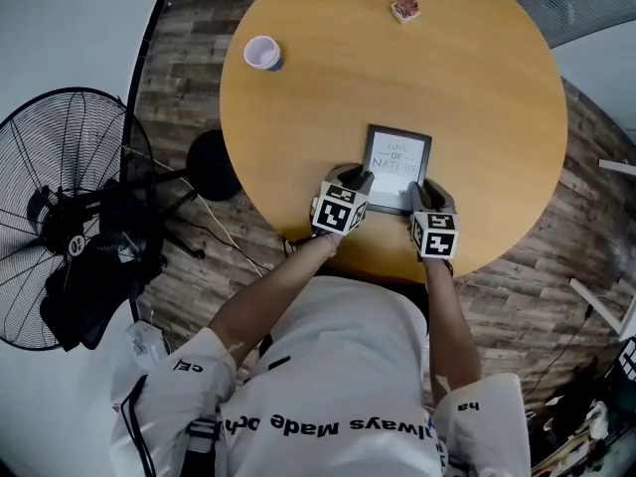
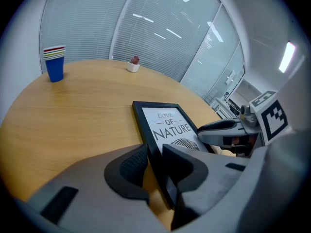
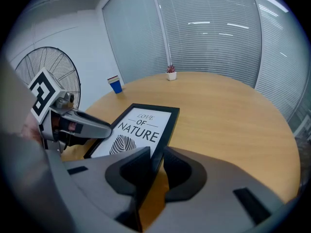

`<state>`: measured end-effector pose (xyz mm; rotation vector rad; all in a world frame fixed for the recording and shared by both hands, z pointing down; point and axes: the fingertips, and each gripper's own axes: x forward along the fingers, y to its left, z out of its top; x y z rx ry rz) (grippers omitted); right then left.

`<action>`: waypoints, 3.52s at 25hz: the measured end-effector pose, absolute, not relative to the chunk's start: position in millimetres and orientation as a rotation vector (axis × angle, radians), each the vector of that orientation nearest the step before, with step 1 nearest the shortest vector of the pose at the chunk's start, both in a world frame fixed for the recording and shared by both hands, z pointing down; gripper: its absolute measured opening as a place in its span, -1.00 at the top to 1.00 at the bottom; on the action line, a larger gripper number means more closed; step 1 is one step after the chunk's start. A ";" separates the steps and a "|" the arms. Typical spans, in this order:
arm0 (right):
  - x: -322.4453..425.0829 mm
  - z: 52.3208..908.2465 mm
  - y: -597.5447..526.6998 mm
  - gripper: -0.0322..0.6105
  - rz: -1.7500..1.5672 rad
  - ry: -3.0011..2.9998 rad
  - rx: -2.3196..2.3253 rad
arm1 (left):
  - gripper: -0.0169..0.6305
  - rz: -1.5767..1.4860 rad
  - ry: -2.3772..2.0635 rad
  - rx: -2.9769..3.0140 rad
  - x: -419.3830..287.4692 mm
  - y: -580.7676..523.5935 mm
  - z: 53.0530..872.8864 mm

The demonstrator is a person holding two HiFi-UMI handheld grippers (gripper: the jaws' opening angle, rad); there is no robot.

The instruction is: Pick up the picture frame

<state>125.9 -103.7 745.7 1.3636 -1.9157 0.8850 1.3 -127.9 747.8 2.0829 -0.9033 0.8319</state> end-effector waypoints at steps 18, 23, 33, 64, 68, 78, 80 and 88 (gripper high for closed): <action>131.7 712.1 -92.2 0.59 0.874 -1.921 1.460 | 0.64 0.809 -0.892 2.161 8.2 -123.9 711.2; 132.1 700.9 -87.0 0.59 0.858 -1.920 1.479 | 0.64 0.794 -0.891 2.181 9.0 -118.8 698.2; 140.4 677.3 -79.6 0.59 0.819 -1.937 1.509 | 0.64 0.762 -0.896 2.219 17.0 -111.8 675.0; 147.2 584.6 -71.4 0.59 0.712 -1.995 1.611 | 0.64 0.623 -0.967 2.331 21.5 -102.1 573.8; 143.3 572.3 -69.6 0.59 0.705 -2.007 1.618 | 0.64 0.613 -0.975 2.352 17.7 -100.6 559.3; 134.7 533.3 -75.9 0.59 0.647 -2.045 1.647 | 0.64 0.558 -0.996 2.394 8.9 -108.6 525.1; 134.2 526.1 -76.0 0.59 0.636 -2.052 1.653 | 0.64 0.544 -1.000 2.398 8.1 -108.5 518.5; 133.7 493.9 -71.7 0.59 0.591 -2.077 1.681 | 0.64 0.483 -1.016 2.437 7.2 -104.9 486.2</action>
